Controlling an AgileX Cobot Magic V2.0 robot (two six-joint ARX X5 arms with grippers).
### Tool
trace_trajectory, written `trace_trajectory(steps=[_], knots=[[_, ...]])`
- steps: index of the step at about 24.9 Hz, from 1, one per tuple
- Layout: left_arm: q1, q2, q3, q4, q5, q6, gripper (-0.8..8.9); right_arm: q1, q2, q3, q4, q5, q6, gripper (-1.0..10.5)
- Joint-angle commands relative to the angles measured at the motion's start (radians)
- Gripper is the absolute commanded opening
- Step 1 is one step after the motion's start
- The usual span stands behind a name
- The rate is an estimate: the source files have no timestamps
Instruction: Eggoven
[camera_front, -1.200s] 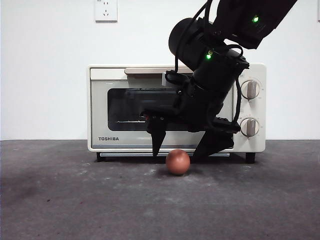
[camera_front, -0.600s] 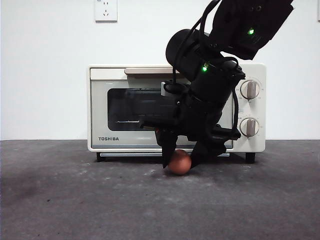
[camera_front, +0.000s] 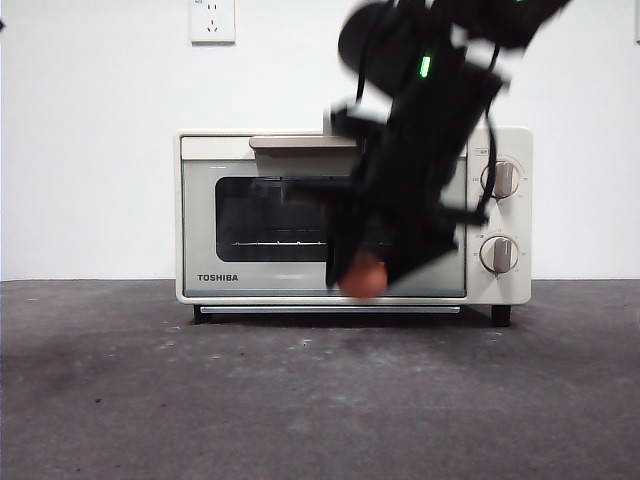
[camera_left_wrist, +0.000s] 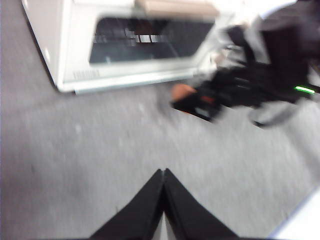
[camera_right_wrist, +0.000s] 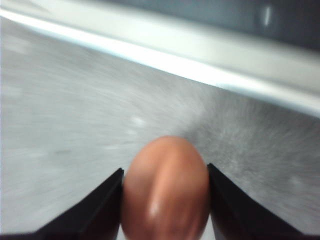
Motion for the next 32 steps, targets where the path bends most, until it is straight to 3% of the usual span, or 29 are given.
trace_trajectory(steps=[1,4,7,11,24,32], knots=[[-0.029,0.052,0.021,0.101,0.004,-0.039,0.07,0.028,-0.098,0.017,-0.065,0.002,-0.056,0.0],[-0.101,0.150,0.043,0.230,-0.021,-0.055,0.07,0.049,-0.255,0.017,-0.175,0.009,-0.095,0.0],[-0.187,0.282,0.108,0.326,-0.129,-0.053,0.07,0.057,-0.403,0.017,-0.271,0.009,-0.125,0.0],[-0.240,0.489,0.224,0.447,-0.159,-0.046,0.07,0.057,-0.569,0.017,-0.364,0.018,-0.141,0.0],[-0.310,0.871,0.523,0.462,-0.238,0.031,0.07,0.057,-0.815,0.017,-0.500,0.072,-0.143,0.0],[-0.348,0.969,0.565,0.498,-0.266,0.035,0.07,0.056,-0.869,0.017,-0.540,0.122,-0.155,0.0]])
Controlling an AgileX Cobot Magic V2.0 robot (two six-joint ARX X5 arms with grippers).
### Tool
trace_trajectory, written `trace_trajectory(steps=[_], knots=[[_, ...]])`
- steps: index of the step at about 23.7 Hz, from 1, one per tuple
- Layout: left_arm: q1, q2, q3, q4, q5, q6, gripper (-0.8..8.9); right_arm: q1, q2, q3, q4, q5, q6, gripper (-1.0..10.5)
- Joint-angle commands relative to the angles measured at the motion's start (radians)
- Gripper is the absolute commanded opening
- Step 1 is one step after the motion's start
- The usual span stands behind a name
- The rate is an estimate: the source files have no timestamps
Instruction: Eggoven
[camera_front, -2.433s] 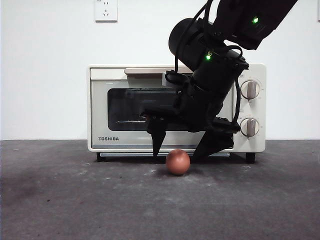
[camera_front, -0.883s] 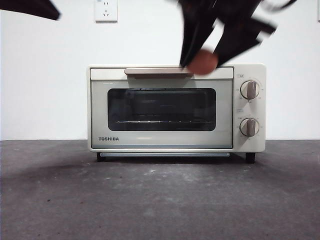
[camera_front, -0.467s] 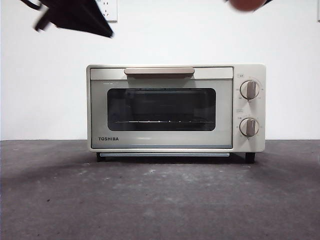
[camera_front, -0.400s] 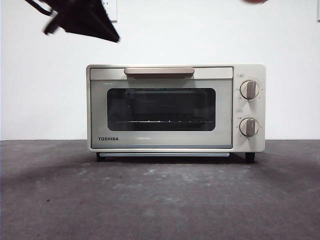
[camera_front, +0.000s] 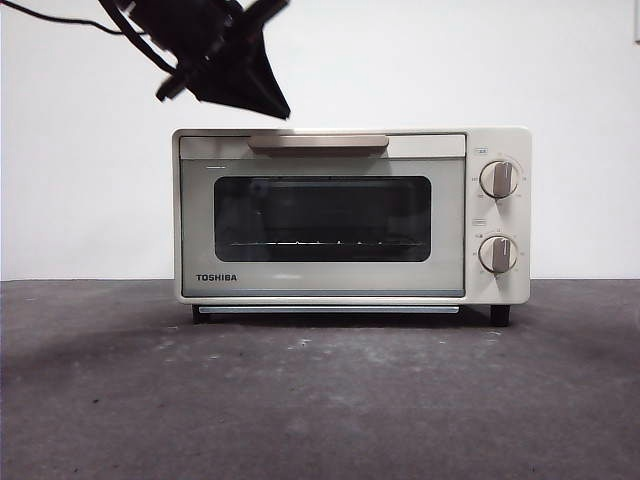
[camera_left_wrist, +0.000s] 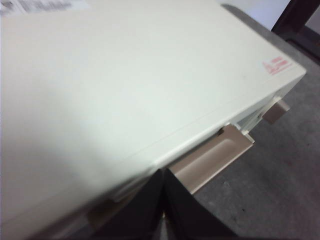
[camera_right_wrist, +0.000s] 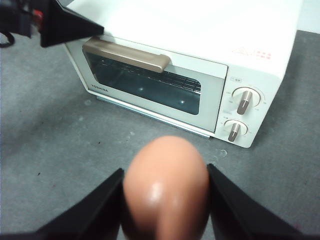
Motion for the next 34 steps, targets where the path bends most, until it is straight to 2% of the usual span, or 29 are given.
trace_trajectory(steps=[1,9,17,34], knots=[[-0.019,0.031,0.021,0.034,-0.024,0.023,0.07,0.008,-0.003,0.017,0.009,0.005,-0.026,0.0],[-0.033,0.075,0.022,0.044,-0.075,0.042,0.07,0.008,-0.004,0.017,-0.010,0.003,-0.031,0.0],[-0.042,0.099,0.022,0.030,-0.078,0.042,0.07,0.008,-0.004,0.017,-0.011,0.003,-0.033,0.0],[-0.219,0.099,0.022,-0.311,-0.071,0.056,0.07,0.008,-0.002,0.016,0.025,0.003,-0.035,0.0]])
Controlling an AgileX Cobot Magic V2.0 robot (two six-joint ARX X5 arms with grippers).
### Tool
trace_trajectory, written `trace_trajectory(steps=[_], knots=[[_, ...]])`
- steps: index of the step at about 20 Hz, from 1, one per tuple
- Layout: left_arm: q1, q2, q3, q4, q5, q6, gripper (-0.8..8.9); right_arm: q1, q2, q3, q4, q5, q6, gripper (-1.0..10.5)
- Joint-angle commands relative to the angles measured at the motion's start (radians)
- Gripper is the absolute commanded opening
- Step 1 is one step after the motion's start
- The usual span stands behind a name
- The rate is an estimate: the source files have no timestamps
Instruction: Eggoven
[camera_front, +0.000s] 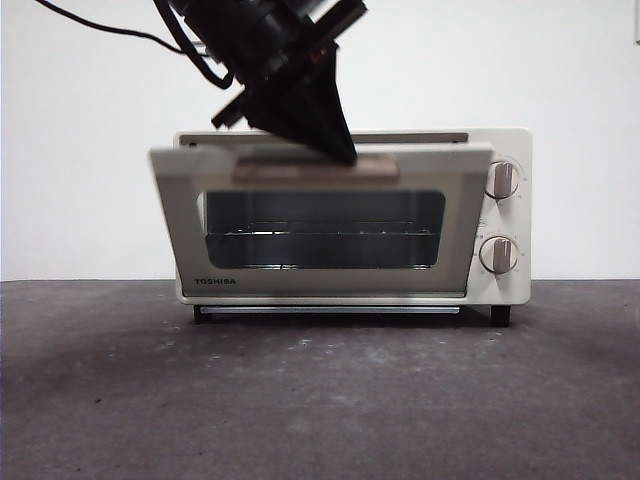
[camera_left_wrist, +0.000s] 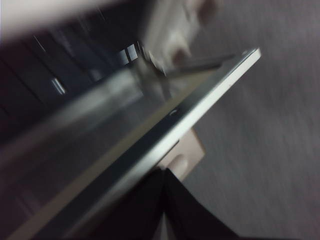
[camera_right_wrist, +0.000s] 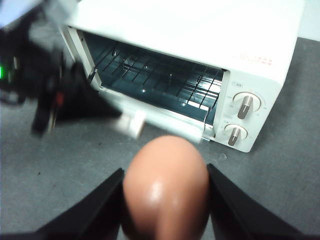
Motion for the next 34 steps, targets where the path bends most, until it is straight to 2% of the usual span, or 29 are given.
trace_trajectory(steps=[1,9,14,19,24,29,34], knots=[[-0.025,0.045,-0.006,-0.054,-0.031,0.013,0.07,0.008,0.007,0.017,0.021,0.004,-0.011,0.0],[-0.094,0.020,-0.006,-0.202,-0.030,0.012,0.07,0.008,0.015,0.016,0.034,0.004,-0.010,0.0],[-0.078,-0.104,-0.006,-0.203,-0.031,0.008,0.07,0.008,0.084,0.016,0.055,-0.016,0.003,0.0],[0.027,-0.322,-0.020,-0.208,-0.031,0.001,0.07,0.003,0.233,0.016,0.220,-0.116,0.021,0.0],[0.201,-0.586,-0.192,-0.209,-0.029,-0.011,0.06,-0.005,0.438,0.016,0.430,-0.208,0.045,0.0],[0.332,-0.814,-0.355,-0.223,0.041,-0.030,0.06,-0.033,0.654,0.016,0.634,-0.253,0.090,0.0],[0.379,-0.965,-0.413,-0.316,0.071,-0.032,0.06,-0.068,0.815,0.016,0.790,-0.266,0.109,0.0]])
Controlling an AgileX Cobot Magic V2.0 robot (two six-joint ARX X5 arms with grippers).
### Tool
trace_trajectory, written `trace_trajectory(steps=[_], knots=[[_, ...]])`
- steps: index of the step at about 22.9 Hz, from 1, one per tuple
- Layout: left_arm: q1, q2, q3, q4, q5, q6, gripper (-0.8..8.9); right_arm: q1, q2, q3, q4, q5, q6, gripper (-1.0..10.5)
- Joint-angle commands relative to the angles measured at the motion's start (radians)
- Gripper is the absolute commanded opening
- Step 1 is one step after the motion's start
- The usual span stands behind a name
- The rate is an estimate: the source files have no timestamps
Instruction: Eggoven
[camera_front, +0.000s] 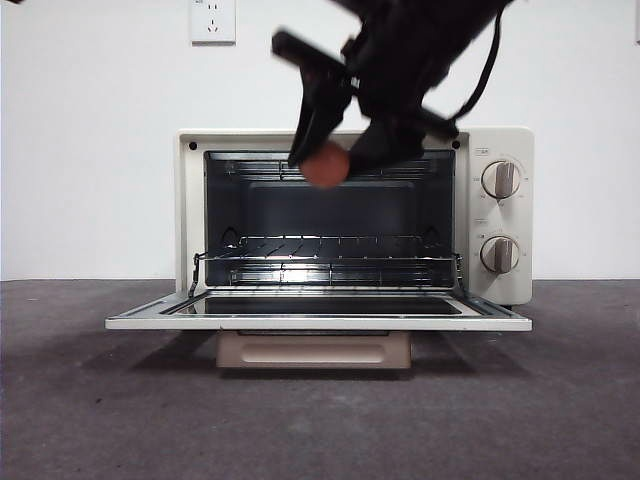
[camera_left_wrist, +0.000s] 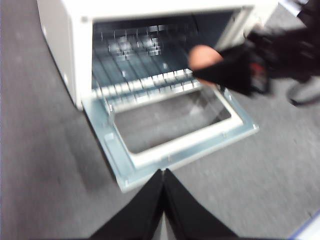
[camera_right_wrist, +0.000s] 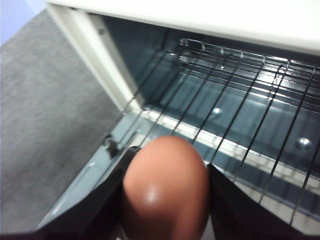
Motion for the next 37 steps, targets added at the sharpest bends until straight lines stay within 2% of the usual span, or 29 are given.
trace_trajectory(steps=[1,3,9,14,29,30,34,37], knots=[[0.001,-0.040,0.007,-0.019,0.002,-0.002,0.06,-0.009,0.064,0.016,0.069,0.000,0.019,0.0],[0.001,-0.081,0.007,-0.039,0.002,-0.002,0.06,-0.026,0.100,0.016,0.115,0.000,0.042,0.0],[0.001,-0.130,0.007,-0.063,0.002,-0.024,0.06,-0.045,0.176,0.016,0.204,0.008,0.044,0.0],[0.001,-0.130,0.007,-0.068,0.002,-0.027,0.06,-0.055,0.201,0.016,0.221,0.045,0.044,0.0],[0.001,-0.130,0.007,-0.082,0.002,-0.025,0.06,-0.048,0.240,0.016,0.229,0.023,0.063,0.0],[0.001,-0.130,0.007,-0.086,0.002,-0.024,0.06,-0.042,0.240,0.016,0.229,0.025,0.063,0.1],[0.001,-0.130,0.007,-0.087,0.002,-0.024,0.06,-0.038,0.240,0.016,0.238,0.026,0.084,2.0],[0.001,-0.130,0.007,-0.087,0.002,-0.024,0.06,-0.038,0.240,0.016,0.239,0.033,0.092,2.2]])
